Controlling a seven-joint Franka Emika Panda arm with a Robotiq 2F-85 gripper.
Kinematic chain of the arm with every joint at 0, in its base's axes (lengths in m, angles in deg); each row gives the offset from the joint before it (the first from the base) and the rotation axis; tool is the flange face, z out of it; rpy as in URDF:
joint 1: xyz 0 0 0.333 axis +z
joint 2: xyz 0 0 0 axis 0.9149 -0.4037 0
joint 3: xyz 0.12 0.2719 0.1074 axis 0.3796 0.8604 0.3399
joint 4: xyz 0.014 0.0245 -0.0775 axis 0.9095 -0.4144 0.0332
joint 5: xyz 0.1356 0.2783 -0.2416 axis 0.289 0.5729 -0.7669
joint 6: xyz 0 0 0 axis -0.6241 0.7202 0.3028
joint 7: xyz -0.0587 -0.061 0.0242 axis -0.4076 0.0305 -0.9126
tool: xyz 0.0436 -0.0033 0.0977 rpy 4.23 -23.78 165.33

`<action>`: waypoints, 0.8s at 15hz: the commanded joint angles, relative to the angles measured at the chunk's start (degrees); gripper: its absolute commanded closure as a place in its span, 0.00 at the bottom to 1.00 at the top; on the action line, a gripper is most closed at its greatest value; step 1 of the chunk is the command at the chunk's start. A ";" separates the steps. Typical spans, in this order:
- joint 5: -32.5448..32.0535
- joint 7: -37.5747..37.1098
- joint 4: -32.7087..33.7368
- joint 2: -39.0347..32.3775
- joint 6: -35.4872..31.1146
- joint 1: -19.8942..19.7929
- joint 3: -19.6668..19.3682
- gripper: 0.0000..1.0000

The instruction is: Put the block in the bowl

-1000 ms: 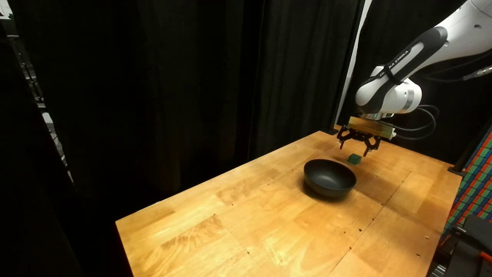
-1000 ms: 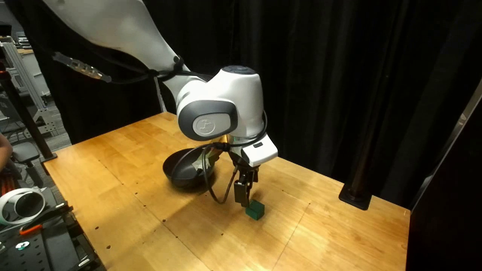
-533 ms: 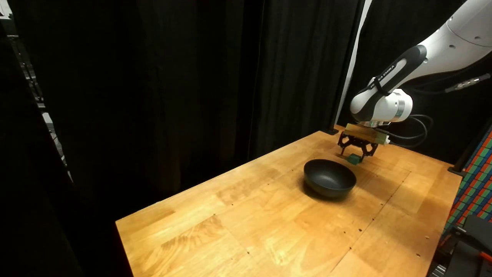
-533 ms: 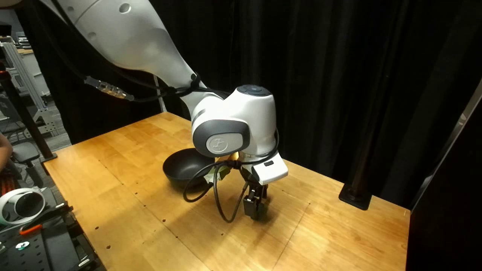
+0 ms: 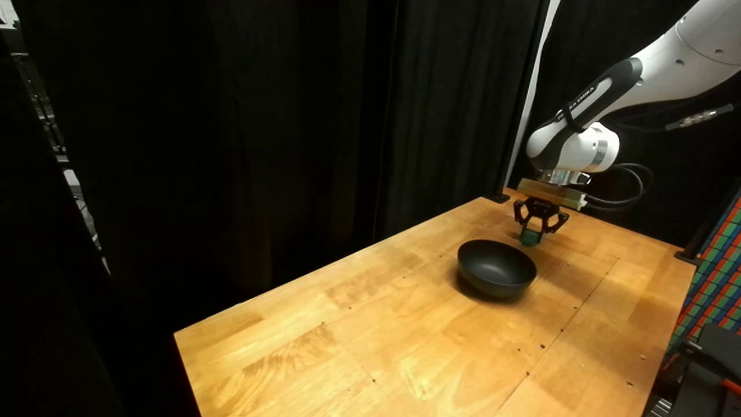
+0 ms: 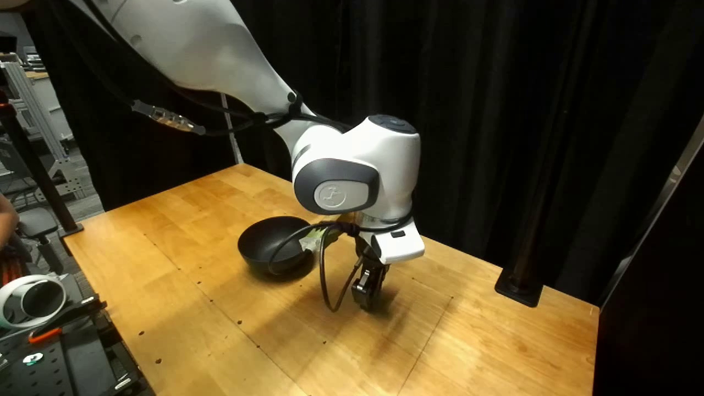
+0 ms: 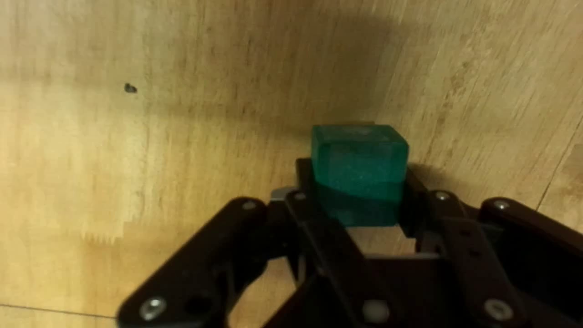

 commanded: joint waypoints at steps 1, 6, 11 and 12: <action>1.81 -0.41 -1.76 6.73 7.82 -0.18 0.52 0.83; 6.34 2.44 -7.53 15.57 14.11 0.53 4.03 0.83; 11.26 5.59 -15.15 19.84 14.50 3.10 7.66 0.83; 11.76 5.57 -16.33 20.36 14.76 3.69 7.96 0.33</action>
